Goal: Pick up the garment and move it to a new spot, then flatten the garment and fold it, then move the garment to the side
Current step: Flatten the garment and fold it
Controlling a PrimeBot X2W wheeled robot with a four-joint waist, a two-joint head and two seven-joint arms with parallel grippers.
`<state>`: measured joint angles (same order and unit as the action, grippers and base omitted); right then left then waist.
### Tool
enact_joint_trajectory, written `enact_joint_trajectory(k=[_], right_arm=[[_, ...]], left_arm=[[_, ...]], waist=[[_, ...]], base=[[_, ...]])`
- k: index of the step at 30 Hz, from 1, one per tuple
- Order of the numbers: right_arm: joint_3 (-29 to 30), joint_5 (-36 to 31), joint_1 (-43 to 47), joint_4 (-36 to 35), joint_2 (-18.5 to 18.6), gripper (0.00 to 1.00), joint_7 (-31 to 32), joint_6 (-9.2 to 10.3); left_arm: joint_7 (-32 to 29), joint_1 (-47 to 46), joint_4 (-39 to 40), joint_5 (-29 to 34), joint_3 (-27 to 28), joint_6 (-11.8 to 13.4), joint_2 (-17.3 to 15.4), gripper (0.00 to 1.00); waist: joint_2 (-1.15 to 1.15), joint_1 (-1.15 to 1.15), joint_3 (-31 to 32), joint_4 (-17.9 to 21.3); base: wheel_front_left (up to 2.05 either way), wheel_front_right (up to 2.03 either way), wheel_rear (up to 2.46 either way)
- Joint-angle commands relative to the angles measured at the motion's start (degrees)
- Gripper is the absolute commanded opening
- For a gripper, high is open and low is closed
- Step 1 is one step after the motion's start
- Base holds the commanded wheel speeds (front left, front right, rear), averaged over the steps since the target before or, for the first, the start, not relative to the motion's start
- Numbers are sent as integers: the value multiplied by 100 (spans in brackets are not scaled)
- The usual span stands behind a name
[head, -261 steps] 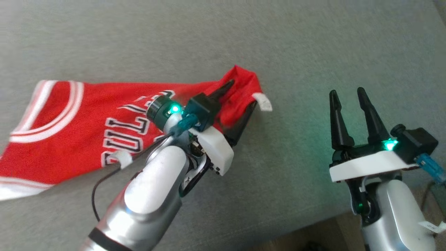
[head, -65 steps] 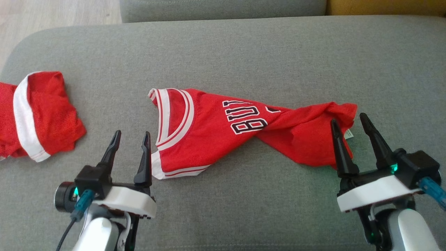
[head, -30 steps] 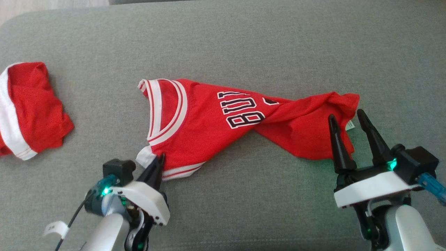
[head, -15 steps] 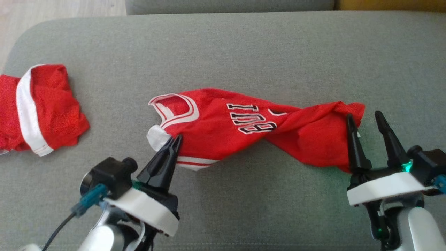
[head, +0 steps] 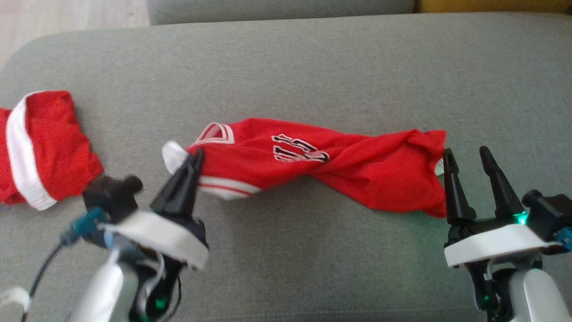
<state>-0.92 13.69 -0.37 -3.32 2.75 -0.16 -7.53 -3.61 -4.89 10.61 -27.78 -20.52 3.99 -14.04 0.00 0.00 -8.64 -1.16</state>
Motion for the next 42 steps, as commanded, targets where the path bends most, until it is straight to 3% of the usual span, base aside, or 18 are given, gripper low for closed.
enact_joint_trajectory(k=[1, 14, 15, 16, 21, 25, 35, 42], right_arm=[[-151, 40, -190, -208, 14, 100, -13, 4], [-394, 206, -538, -67, 13, 100, -161, 4], [-412, 214, -561, -47, 13, 100, -178, 4], [-427, 221, -583, -25, 13, 100, -196, 4], [-441, 226, -630, 54, 13, 100, -275, 4], [-430, 111, -633, 64, 13, 100, -329, 4], [-358, -229, -520, -9, 13, 100, -258, 4], [-403, -422, -349, -57, 13, 100, -141, 4]], left_arm=[[107, -518, -49, -126, 328, -29, 26, 0], [810, -2673, -3586, -468, 885, -347, 223, 0], [861, -2789, -3816, -476, 895, -371, 236, 17], [937, -2890, -4012, -474, 893, -411, 249, 100], [1441, -3056, -4579, -322, 797, -510, 303, 100], [1764, -2870, -4496, 3, 714, -383, 264, 100], [1859, -1486, -2578, 1002, 784, 206, 186, 100], [1859, -630, -1794, 1262, 703, 417, 130, 100]], waist=[[0, 0, -93, 111], [0, 0, -779, 680], [0, 0, -809, 702], [0, 0, -829, 719], [0, 0, -842, 708], [0, 0, -776, 612], [0, 0, -456, 288], [0, 0, -192, 149]], base=[[0, 0, 0], [0, 0, 0], [0, 0, 0], [0, 0, 0], [0, 0, 0], [0, 0, 0], [0, 0, 0], [0, 0, 0]])
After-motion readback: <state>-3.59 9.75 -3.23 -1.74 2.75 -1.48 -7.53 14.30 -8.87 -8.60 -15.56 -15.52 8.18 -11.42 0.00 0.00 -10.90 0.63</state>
